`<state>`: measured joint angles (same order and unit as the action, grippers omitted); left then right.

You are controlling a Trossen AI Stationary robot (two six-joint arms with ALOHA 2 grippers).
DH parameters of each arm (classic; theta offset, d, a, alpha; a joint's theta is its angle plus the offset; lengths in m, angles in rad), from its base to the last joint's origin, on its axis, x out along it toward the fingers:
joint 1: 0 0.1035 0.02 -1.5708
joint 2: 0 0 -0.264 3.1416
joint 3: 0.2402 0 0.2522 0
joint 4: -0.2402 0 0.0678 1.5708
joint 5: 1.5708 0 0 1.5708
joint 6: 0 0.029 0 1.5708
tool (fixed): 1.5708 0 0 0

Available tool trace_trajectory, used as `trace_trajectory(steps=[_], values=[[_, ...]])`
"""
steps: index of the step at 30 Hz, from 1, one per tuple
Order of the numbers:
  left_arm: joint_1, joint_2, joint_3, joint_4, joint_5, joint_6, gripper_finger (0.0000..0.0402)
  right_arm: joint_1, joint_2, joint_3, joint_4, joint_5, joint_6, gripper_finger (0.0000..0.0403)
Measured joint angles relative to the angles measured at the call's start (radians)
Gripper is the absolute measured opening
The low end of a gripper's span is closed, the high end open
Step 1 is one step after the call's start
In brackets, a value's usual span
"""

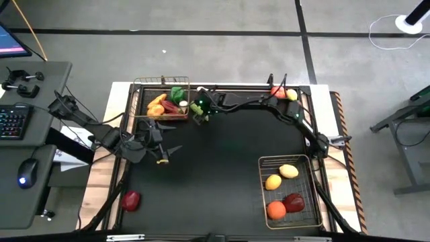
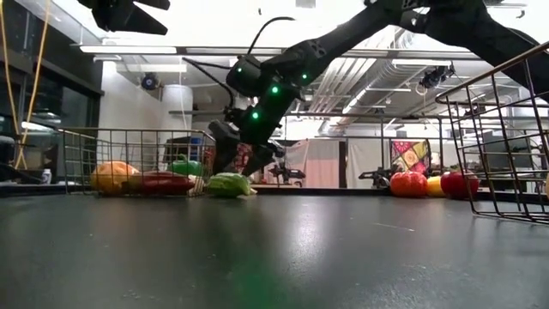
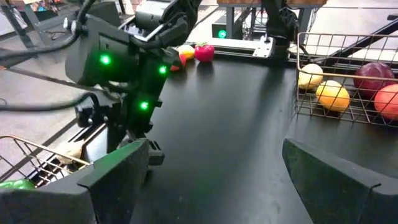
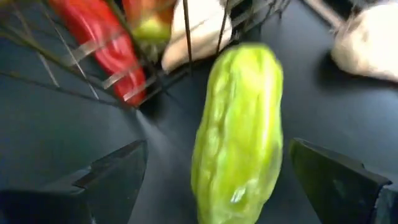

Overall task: Sort produce into baskets
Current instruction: Put the green cucumber into the top wire basket

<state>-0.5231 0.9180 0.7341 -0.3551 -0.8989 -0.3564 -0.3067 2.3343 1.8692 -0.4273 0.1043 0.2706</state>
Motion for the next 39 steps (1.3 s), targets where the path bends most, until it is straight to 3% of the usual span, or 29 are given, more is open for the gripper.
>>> trace_trajectory(steps=[11, 14, 17, 21, 22, 28, 35, 37, 39], values=[[0.0, 0.0, 0.0, 0.0, 0.007, 0.0, 0.0358, 0.009, 0.026, -0.001, 0.0, 0.05, 0.026, 0.0381], [0.0, 0.0, 0.0, 0.0, 0.007, 0.0, 0.0358, 0.009, 0.026, -0.001, -0.007, 0.05, 0.008, 0.0359], [0.0, 0.0, 0.0, 0.0, 0.007, 0.0, 0.0358, 0.009, 0.026, -0.001, -0.035, 0.084, -0.003, 0.0293], [0.0, 0.0, 0.0, 0.0, 0.008, 0.0, 0.0358, 0.016, 0.018, -0.001, -0.06, 0.132, -0.054, 0.0151], [0.0, 0.0, 0.0, 0.0, 0.013, -0.002, 0.0358, 0.019, 0.012, -0.001, -0.06, 0.132, -0.072, 0.0134], [-0.001, 0.0, 0.0, -0.001, 0.054, -0.028, 0.0358, 0.045, -0.064, 0.035, -0.173, 0.167, -0.141, 0.0133], [-0.002, 0.0, 0.0, -0.027, 0.078, -0.054, 0.0358, 0.1, -0.202, 0.036, -0.265, 0.532, -0.159, 0.0133], [-0.002, 0.0, 0.0, -0.025, 0.078, -0.054, 0.0358, 0.111, -0.217, 0.037, -0.191, 0.524, -0.181, 0.0133], [-0.002, 0.0, 0.0, -0.021, 0.078, -0.054, 0.0358, 0.118, -0.216, 0.037, -0.086, 0.418, -0.211, 0.0133]])
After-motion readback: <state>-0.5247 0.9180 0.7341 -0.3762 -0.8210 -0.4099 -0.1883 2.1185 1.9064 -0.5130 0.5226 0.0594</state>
